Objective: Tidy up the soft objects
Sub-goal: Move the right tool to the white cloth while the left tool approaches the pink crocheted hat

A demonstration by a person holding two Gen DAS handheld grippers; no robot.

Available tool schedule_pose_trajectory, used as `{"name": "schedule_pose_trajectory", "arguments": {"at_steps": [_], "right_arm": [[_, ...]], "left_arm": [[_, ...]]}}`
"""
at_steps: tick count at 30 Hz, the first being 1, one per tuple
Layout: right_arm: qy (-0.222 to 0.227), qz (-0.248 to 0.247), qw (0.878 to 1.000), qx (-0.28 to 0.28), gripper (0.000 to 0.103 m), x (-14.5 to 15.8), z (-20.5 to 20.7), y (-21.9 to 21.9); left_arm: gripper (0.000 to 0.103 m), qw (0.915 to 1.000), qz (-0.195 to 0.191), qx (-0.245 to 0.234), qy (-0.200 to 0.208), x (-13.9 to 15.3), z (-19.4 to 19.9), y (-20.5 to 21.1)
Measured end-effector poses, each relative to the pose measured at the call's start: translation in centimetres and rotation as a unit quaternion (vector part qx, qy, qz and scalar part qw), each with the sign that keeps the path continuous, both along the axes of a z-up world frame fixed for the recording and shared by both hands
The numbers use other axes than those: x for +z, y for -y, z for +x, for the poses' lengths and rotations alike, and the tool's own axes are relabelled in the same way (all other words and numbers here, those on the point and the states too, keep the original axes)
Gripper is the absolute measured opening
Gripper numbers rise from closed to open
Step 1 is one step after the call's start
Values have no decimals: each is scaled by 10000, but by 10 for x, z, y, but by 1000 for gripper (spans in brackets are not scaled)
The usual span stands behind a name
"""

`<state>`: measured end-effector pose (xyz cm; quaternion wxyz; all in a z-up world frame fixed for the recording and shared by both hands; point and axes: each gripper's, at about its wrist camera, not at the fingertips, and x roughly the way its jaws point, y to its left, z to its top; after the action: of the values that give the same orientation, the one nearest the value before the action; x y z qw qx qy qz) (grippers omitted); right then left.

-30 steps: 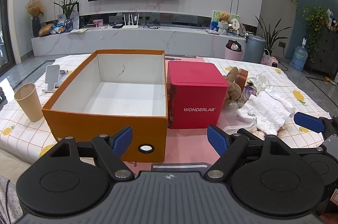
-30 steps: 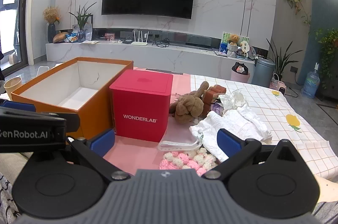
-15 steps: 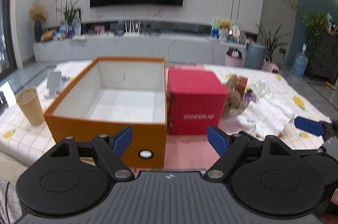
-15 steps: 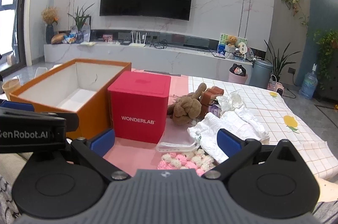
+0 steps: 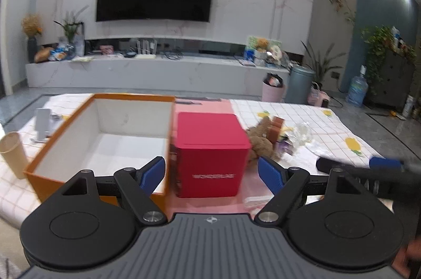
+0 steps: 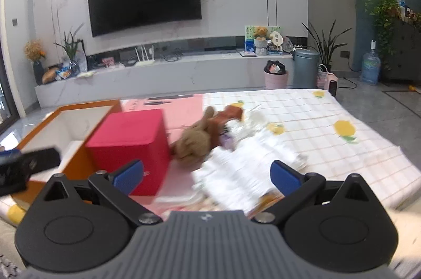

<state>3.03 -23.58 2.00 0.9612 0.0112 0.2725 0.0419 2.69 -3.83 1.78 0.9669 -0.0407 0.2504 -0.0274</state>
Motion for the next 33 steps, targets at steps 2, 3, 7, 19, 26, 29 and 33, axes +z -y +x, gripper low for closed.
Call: {"name": "schedule_pose_trajectory", "arguments": {"at_steps": [2, 3, 7, 19, 26, 29, 33], "right_arm": [[-90, -147, 9998, 50, 101, 1, 11, 6], [-149, -280, 9994, 111, 101, 0, 22, 11], [-690, -938, 9925, 360, 101, -22, 76, 25], [-1307, -1860, 9647, 1330, 100, -92, 136, 9], [-1241, -1566, 9731, 1144, 59, -88, 136, 20], [-1098, -1752, 9735, 981, 22, -87, 133, 20], [-1284, -833, 9842, 890, 10, -72, 131, 41]], "left_arm": [[94, 9999, 37, -144, -70, -7, 5, 9], [94, 9997, 60, -211, -110, -10, 8, 15], [94, 9988, 20, -413, -276, -27, 18, 29], [94, 9946, -119, -695, -764, -75, 29, 25], [94, 9925, -253, -747, -933, -89, 31, 15], [94, 9911, -273, -692, -1104, -95, 32, 13], [94, 9898, -316, -671, -1215, -100, 33, 10]]}}
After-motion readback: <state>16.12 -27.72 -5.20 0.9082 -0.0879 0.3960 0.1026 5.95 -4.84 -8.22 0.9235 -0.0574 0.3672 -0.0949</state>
